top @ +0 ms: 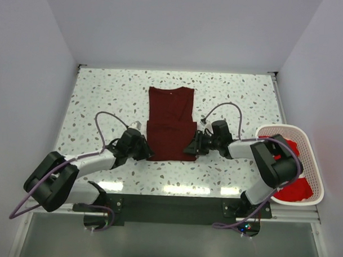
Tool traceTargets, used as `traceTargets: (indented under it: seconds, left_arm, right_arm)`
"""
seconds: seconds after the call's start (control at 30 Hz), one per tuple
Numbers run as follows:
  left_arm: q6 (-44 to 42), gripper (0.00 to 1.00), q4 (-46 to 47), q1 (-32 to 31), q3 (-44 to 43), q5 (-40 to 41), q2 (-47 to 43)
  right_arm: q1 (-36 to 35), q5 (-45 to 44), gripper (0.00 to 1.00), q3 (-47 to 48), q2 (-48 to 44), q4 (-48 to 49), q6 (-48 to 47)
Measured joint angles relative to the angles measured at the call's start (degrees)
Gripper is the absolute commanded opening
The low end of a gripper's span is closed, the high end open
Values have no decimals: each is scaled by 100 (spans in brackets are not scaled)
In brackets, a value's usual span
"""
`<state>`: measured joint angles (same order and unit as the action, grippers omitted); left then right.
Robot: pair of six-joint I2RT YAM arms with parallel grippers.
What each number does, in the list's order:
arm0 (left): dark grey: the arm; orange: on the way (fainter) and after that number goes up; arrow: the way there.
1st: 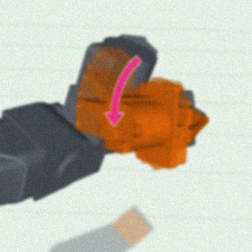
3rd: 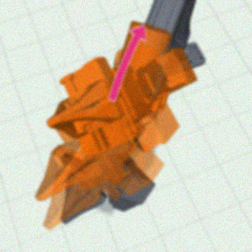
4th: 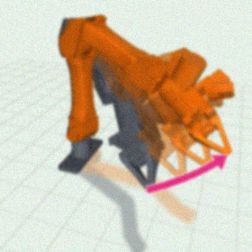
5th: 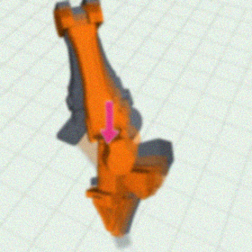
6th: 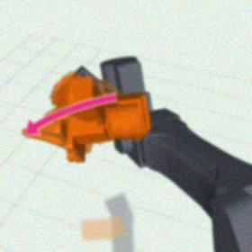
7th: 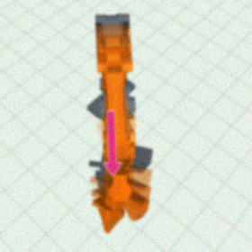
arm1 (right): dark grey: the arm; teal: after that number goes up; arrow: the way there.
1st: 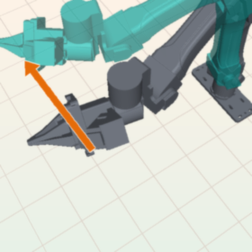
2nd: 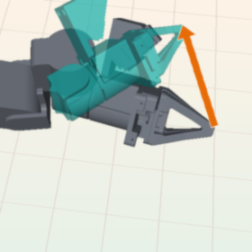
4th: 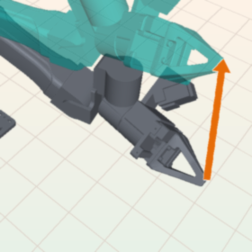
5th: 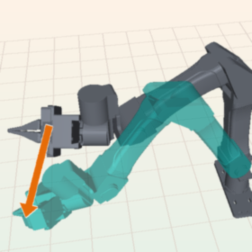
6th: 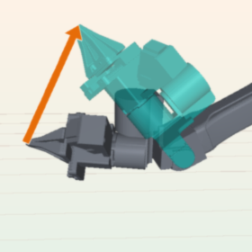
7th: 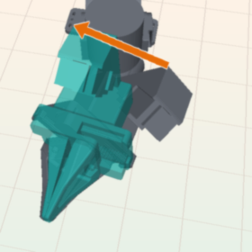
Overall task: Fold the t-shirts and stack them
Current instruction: Fold the tshirt
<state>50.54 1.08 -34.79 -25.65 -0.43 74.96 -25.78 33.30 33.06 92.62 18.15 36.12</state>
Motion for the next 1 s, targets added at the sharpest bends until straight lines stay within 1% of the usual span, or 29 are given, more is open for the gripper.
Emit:
traceTargets:
  seconds: [0.1,0.17,0.23,0.27,0.33,0.37,0.47,0.57,0.73,0.9,1.0]
  left_arm:
    - [284,26,538,168,330,-280,-79]
    - [398,26,654,205,459,-348,-173]
    - [424,29,573,216,531,-365,-348]
    - [437,33,479,216,560,-365,-487]
    - [431,34,249,247,579,-361,-820]
    - [426,37,201,289,577,-350,-981]
    - [354,37,236,522,470,-334,-1202]
    - [210,35,461,802,50,-380,-750]
    - [-42,30,1115,1180,-949,-590,743]
    - [-83,25,1611,1591,-1429,-863,1954]
    - [-48,25,1764,1784,-1451,-1069,2361]
  right_arm:
    - [232,363,40,-157,212,358,212]
    - [286,431,40,-192,214,411,234]
    - [310,494,41,-195,181,348,216]
    - [310,503,42,-190,120,249,188]
    - [323,501,43,-155,-92,-9,96]
    - [337,501,43,-94,-205,-151,55]
    - [417,503,44,313,-337,-313,-11]
    - [549,538,44,837,-173,-164,39]
    - [743,597,43,1624,824,420,256]
    - [1093,636,42,1832,1897,861,487]
    - [1357,962,42,1873,2249,1141,680]
